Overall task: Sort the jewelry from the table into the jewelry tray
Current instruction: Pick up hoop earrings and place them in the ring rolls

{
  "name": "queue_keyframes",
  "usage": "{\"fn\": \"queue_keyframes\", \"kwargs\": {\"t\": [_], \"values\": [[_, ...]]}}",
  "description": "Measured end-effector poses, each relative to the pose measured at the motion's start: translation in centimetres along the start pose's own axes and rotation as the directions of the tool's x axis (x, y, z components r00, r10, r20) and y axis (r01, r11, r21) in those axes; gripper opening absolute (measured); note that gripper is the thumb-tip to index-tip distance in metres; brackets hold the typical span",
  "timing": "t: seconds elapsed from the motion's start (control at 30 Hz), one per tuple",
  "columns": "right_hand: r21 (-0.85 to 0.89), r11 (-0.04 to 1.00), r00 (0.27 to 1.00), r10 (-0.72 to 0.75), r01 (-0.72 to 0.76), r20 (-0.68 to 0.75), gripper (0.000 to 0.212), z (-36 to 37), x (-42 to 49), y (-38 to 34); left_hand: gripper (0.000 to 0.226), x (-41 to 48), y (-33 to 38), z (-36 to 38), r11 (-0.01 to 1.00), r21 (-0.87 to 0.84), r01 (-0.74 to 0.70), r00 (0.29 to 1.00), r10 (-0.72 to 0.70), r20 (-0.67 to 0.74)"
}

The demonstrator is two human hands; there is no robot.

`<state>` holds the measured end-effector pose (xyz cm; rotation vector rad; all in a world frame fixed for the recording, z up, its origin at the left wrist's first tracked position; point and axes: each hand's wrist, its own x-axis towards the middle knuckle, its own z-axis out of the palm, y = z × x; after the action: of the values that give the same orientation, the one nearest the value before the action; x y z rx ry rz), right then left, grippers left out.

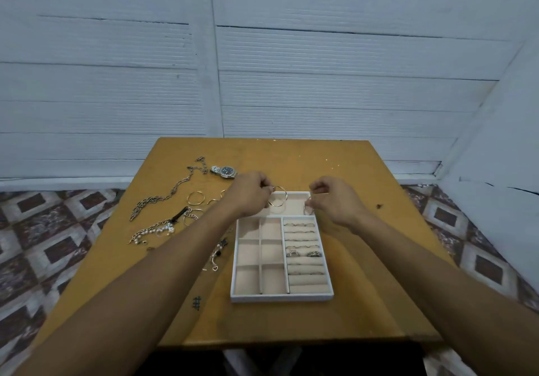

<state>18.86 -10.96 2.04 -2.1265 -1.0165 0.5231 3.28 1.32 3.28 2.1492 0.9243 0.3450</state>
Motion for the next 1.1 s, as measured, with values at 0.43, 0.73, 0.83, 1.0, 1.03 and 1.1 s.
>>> {"fn": "queue_keyframes", "kwargs": {"t": [0.43, 0.73, 0.83, 1.0, 1.03, 1.1], "values": [[-0.630, 0.765, 0.990, -0.067, 0.133, 0.127, 0.025, 0.6, 0.0, -3.1, 0.014, 0.1, -0.7, 1.3, 0.998, 0.058, 0.026, 0.999, -0.027, 0.022], [-0.563, 0.814, 0.990, -0.099, 0.140, 0.104, 0.030, -0.1, 1.5, -1.6, 0.016, 0.2, -1.0, 1.1, 0.999, 0.049, 0.022, 1.000, -0.023, 0.021], [-0.514, 0.836, 0.982, -0.167, 0.190, 0.091, 0.025, -0.1, 2.0, -1.6, 0.016, 0.2, -0.9, 0.9, 0.999, 0.049, 0.012, 1.000, -0.013, 0.012], [-0.487, 0.850, 0.976, -0.217, 0.203, 0.027, 0.019, 1.0, 2.2, -2.2, 0.016, 0.4, -1.2, 0.8, 0.998, 0.059, 0.006, 1.000, -0.006, 0.003], [-0.505, 0.840, 0.974, -0.228, 0.198, 0.002, 0.020, 1.3, 2.2, -2.2, 0.016, 0.4, -1.3, 0.8, 0.998, 0.062, 0.005, 1.000, -0.005, 0.003], [-0.517, 0.832, 0.967, -0.253, 0.203, -0.028, 0.023, 1.7, 1.9, -2.1, 0.016, 0.5, -1.4, 0.7, 0.998, 0.066, 0.005, 1.000, -0.005, 0.002]]}}
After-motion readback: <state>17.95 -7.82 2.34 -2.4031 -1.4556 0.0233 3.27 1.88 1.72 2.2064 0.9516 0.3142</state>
